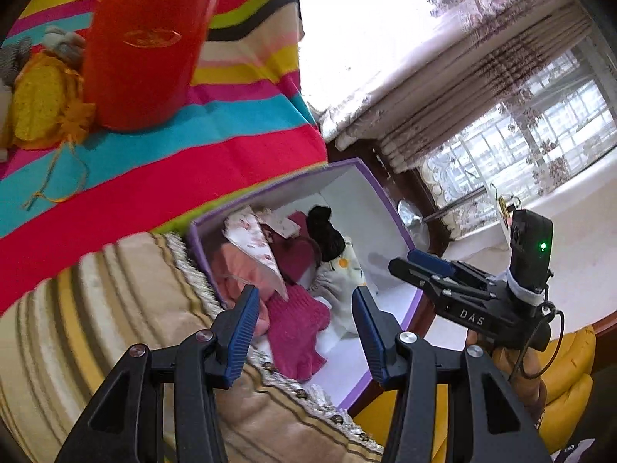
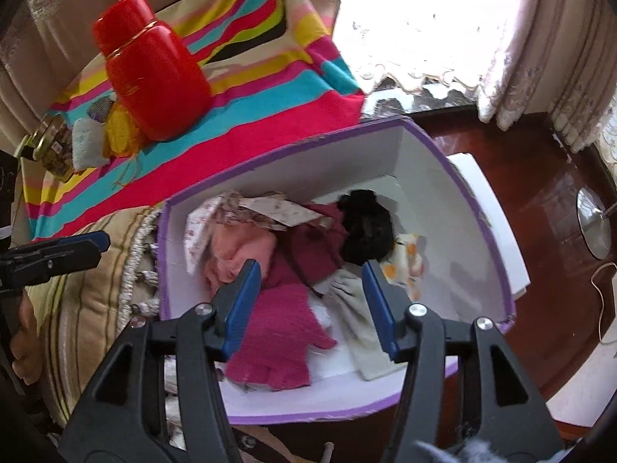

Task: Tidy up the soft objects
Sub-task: 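Open the left tool to drop the glove while the right releases the grey pouch into the box, then move both open tools back over the pile of soft items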

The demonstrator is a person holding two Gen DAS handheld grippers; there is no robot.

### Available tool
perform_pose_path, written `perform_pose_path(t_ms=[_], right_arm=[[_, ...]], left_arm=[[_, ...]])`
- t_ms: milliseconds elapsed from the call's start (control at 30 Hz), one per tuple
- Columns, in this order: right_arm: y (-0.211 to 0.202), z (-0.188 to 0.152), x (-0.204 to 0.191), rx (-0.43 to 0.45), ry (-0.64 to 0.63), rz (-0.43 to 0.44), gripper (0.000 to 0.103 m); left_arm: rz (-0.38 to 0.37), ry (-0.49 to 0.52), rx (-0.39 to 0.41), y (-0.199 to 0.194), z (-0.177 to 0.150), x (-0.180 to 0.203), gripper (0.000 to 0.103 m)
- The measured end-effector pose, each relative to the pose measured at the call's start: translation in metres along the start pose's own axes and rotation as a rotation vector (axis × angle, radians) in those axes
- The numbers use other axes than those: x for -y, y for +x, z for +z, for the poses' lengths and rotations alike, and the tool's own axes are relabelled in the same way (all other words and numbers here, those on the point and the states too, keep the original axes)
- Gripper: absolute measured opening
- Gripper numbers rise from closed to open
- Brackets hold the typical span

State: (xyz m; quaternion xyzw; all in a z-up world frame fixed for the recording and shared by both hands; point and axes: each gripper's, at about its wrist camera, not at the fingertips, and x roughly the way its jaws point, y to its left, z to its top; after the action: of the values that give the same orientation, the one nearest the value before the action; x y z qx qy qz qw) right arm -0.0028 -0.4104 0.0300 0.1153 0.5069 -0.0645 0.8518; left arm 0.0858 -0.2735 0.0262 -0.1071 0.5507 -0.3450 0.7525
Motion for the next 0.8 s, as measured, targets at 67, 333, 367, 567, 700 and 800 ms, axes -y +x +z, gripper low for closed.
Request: perform_pose_path(t_ms=[67, 333, 367, 567, 700, 800], right_arm=[[0.001, 0.004, -0.012, 0.007, -0.02, 0.013, 0.059], [0.012, 0.019, -0.065, 0.003, -0.102, 0.066, 0.059], [0.014, 0.021, -0.073, -0.001, -0.114, 0.074, 0.059], [0.025, 0.027, -0.114, -0.01, -0.178, 0.112, 0.059], [0.033, 0.034, -0.142, -0.009, -0.212, 0.14, 0.059], [0.039, 0.039, -0.166, -0.009, -0.242, 0.167, 0.059]], left_arm=[[0.005, -0.016, 0.026, -0.009, 0.002, -0.009, 0.051], [0.021, -0.11, 0.127, -0.051, 0.007, -0.055, 0.051], [0.024, -0.125, 0.139, -0.057, 0.007, -0.063, 0.051], [0.053, -0.221, 0.222, -0.093, 0.004, -0.11, 0.051], [0.091, -0.293, 0.272, -0.115, 0.001, -0.147, 0.051], [0.122, -0.34, 0.306, -0.129, -0.002, -0.173, 0.051]])
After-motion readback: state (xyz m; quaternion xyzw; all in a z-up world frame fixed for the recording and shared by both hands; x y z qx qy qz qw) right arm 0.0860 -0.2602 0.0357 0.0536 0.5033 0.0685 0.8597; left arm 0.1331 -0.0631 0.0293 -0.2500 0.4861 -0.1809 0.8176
